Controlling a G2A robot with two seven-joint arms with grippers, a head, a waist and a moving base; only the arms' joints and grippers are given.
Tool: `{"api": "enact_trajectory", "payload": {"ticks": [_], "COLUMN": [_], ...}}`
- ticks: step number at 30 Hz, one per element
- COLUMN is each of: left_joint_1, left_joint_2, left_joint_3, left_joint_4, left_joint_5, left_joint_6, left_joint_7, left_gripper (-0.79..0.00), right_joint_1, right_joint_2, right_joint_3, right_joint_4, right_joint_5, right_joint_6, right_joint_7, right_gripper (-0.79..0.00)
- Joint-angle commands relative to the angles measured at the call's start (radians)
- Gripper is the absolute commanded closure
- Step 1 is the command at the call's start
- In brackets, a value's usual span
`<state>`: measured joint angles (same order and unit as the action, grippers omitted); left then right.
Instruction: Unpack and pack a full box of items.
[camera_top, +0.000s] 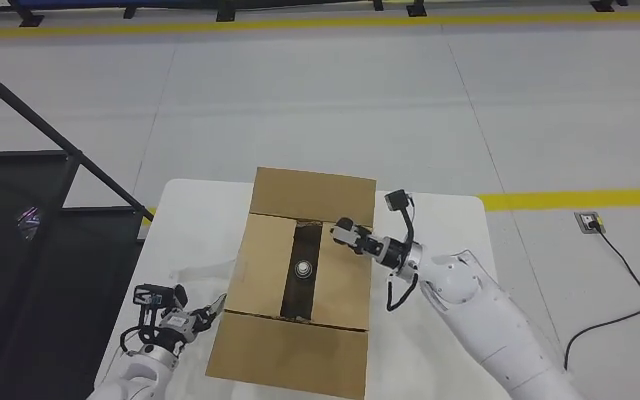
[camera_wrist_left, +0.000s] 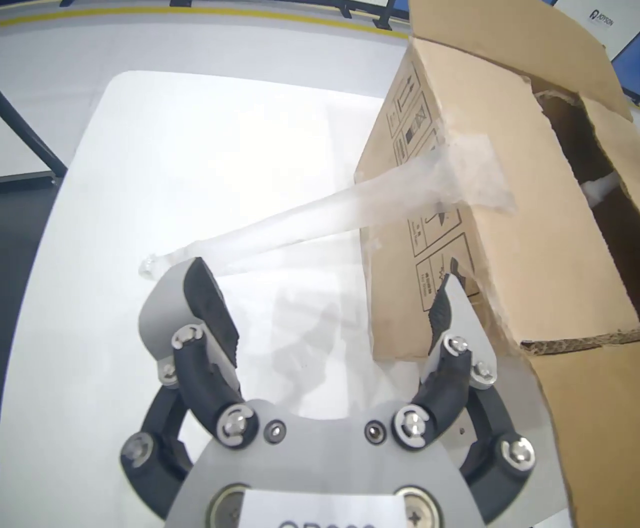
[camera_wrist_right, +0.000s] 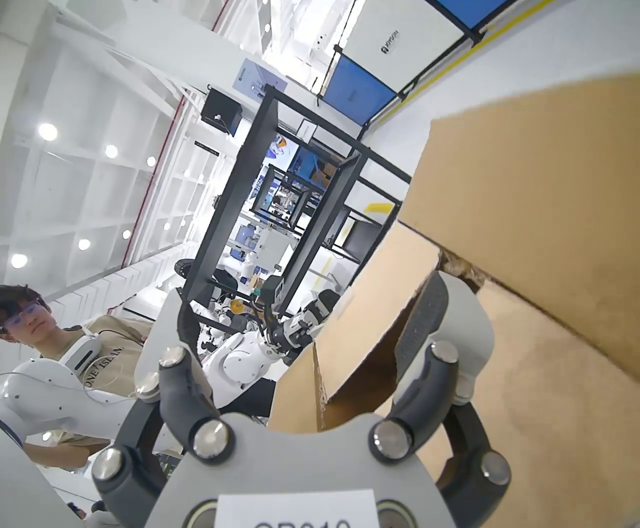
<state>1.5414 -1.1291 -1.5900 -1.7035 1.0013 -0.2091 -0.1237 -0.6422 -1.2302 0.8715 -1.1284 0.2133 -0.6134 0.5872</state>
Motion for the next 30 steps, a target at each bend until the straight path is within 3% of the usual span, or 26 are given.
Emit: {"api": "enact_trajectory", "payload": {"ticks": [1, 7, 16, 23, 26, 30], "left_joint_1": [-0.006, 0.0, 0.042, 0.074, 0.094, 0.13], "left_joint_2": [0.0, 0.0, -0.001, 0.0, 0.001, 0.004], "left_joint_3": [0.008, 0.013, 0.008, -0.022, -0.04, -0.067], "left_joint_4": [0.004, -0.004, -0.027, -0.038, -0.056, -0.095], "left_joint_5": [0.007, 0.03, 0.034, 0.004, -0.012, -0.073], "left_joint_6": [-0.012, -0.035, -0.055, -0.075, -0.099, -0.196], "left_joint_7": [0.001, 0.011, 0.038, 0.068, 0.086, 0.098], "left_gripper": [-0.785, -0.785, -0.785, -0.785, -0.785, -0.785], "right_joint_1": [0.005, 0.078, 0.195, 0.25, 0.26, 0.291], "right_joint_2": [-0.009, -0.052, -0.142, -0.217, -0.248, -0.283], "right_joint_3": [-0.016, -0.095, -0.207, -0.257, -0.261, -0.246], "right_joint_4": [0.002, 0.068, 0.256, 0.402, 0.454, 0.532], "right_joint_5": [0.024, 0.079, 0.116, 0.193, 0.279, 0.394], "right_joint_6": [0.012, 0.085, 0.181, 0.15, 0.117, 0.076], "right_joint_7": [0.023, 0.113, 0.133, 0.178, 0.251, 0.35], "right_gripper": [-0.785, -0.785, -0.785, -0.785, -0.785, -0.785]}}
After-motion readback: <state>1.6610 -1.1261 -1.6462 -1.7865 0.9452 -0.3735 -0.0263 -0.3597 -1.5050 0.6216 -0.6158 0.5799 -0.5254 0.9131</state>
